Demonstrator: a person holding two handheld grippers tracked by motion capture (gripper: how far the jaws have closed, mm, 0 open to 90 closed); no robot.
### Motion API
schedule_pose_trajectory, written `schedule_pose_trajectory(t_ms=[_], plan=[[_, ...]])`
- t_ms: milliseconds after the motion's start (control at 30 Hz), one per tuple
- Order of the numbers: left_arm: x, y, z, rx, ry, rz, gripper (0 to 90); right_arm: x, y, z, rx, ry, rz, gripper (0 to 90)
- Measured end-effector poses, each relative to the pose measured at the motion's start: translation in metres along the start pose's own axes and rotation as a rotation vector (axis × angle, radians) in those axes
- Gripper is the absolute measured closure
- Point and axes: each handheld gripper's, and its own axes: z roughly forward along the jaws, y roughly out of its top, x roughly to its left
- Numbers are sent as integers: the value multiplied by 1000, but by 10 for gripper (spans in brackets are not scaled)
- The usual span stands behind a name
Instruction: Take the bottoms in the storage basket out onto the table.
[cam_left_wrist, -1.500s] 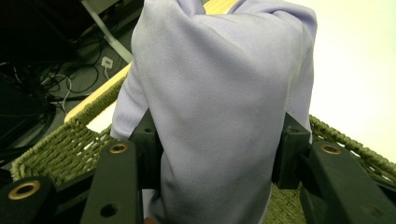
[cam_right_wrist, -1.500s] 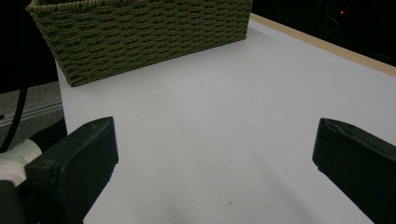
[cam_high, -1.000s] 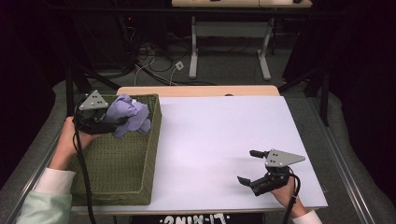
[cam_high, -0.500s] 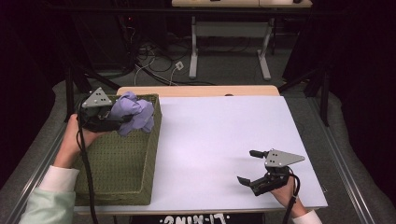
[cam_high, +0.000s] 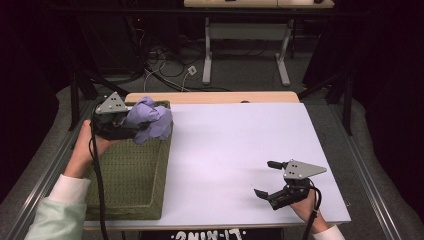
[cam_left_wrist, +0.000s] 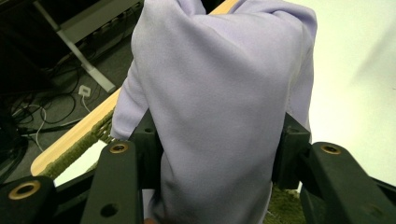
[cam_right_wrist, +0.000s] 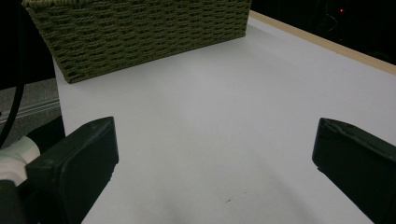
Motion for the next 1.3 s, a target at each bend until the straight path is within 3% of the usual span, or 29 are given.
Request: schedule_pose_trajectory(t_ms=[800,1300], plan=[[-15,18,17,-21,-58,34,493,0,0,0,-2,0,-1,0],[-27,25,37,7,-100,64,491,0,0,0,2,2,0,0]])
